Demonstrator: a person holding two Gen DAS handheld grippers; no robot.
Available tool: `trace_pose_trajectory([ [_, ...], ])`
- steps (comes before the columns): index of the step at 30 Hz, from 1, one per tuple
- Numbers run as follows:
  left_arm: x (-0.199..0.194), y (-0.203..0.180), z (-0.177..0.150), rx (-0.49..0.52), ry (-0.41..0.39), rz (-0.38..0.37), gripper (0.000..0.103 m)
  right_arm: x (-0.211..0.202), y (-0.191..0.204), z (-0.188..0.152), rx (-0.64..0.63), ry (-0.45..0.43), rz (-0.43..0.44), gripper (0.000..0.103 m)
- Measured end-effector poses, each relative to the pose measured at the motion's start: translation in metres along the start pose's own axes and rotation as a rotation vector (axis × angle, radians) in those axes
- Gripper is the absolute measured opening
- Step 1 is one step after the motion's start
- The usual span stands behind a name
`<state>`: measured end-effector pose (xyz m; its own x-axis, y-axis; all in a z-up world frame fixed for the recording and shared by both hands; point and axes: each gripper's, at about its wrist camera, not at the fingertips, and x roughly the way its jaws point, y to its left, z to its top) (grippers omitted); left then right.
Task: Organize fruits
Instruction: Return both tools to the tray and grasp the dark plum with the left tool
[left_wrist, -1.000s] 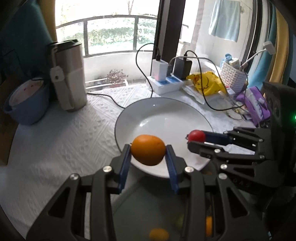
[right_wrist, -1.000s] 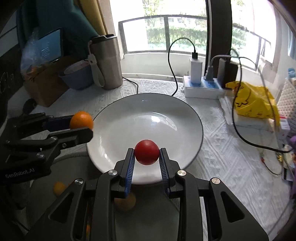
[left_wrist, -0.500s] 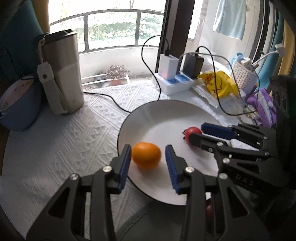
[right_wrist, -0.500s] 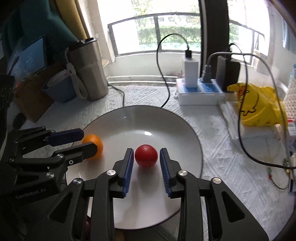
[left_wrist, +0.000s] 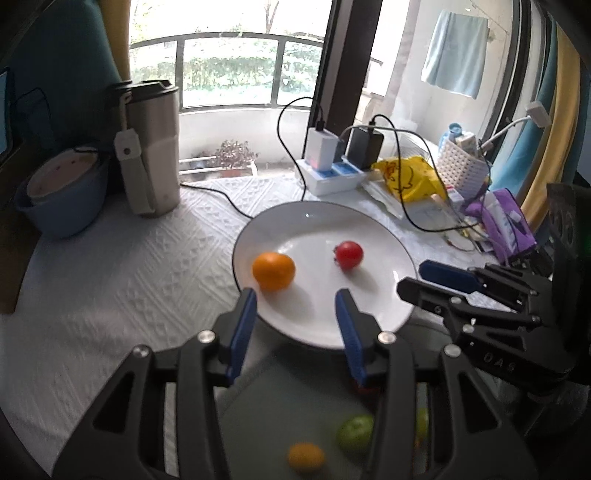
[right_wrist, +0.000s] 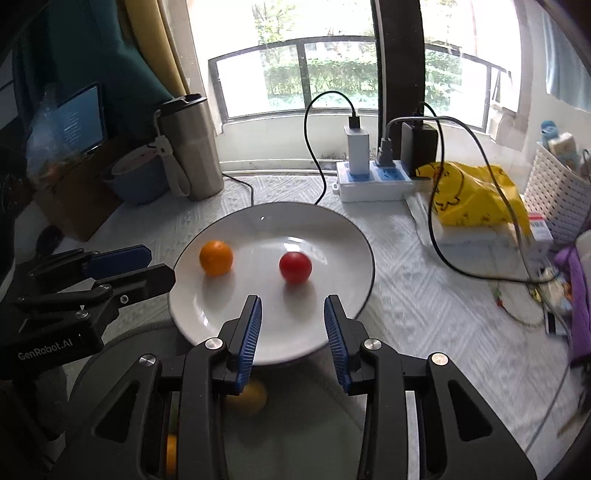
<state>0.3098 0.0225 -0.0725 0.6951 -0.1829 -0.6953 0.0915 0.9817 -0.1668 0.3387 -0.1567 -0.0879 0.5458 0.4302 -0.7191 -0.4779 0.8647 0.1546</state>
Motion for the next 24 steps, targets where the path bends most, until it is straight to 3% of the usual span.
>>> trace_pose_trajectory([
  [5, -0.02, -0.003, -0.013, -0.017, -0.016, -0.009, 0.05, -0.019, 0.007, -0.011, 0.0, -0.01, 0.006, 0.037],
  [9, -0.037, -0.006, -0.021, -0.028, -0.037, -0.02, 0.068, -0.034, 0.012, -0.017, -0.008, -0.022, 0.009, 0.037],
  [24, -0.077, -0.016, -0.065, -0.05, -0.054, -0.017, 0.069, -0.072, 0.023, -0.049, -0.029, -0.034, 0.04, 0.037],
])
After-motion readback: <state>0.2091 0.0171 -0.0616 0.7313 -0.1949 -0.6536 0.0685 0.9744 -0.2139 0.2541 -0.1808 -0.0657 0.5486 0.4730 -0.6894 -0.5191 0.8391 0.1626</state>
